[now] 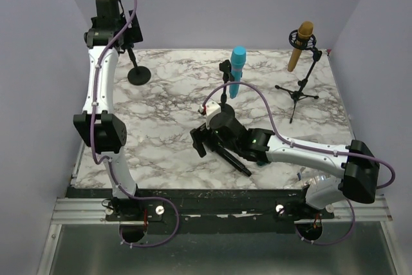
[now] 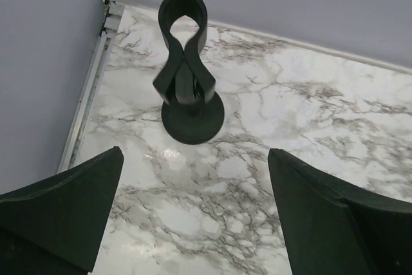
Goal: Remove the microphone from the stand
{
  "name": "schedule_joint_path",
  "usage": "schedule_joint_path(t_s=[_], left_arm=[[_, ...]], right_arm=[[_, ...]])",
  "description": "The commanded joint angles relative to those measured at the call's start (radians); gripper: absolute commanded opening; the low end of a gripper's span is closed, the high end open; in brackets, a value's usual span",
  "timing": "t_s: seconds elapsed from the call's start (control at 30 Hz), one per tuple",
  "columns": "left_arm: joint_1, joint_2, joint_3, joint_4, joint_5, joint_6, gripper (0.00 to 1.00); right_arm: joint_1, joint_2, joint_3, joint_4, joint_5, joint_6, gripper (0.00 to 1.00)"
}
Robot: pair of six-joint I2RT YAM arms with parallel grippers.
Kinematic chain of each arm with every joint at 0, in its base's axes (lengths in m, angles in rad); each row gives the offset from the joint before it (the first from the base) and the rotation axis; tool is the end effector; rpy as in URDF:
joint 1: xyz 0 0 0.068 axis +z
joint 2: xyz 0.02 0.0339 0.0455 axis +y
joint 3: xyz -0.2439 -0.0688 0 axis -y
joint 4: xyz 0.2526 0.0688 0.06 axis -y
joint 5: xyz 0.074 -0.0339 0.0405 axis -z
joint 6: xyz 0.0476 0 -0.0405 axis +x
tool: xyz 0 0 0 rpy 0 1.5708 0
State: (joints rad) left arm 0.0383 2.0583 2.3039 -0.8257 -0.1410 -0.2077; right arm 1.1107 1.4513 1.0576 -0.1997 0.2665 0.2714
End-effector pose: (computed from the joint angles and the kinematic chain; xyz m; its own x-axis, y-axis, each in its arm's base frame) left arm 0.4654 0.0245 0.3822 -0.5039 -0.2236 -0.8343 -0.2650 0.9594 -0.0971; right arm 0.1651 0.3050 0.2471 -0.4449 -0.3154 -0.8382 -0.6728 0.7355 0.0804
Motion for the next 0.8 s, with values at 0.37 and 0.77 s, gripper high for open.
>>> schedule_joint_path(t_s=[0.37, 0.77], left_arm=[[-0.12, -0.781, -0.784, 0.337, 0.252, -0.118, 0.99], [-0.31, -0.865, -0.894, 0.403, 0.076, -0.035, 0.99]], right_arm=[[-0.002, -0.052, 0.036, -0.127, 0.089, 0.123, 1.0], [-0.019, -0.068, -0.054, -0.086, 0.246, 0.257, 1.0]])
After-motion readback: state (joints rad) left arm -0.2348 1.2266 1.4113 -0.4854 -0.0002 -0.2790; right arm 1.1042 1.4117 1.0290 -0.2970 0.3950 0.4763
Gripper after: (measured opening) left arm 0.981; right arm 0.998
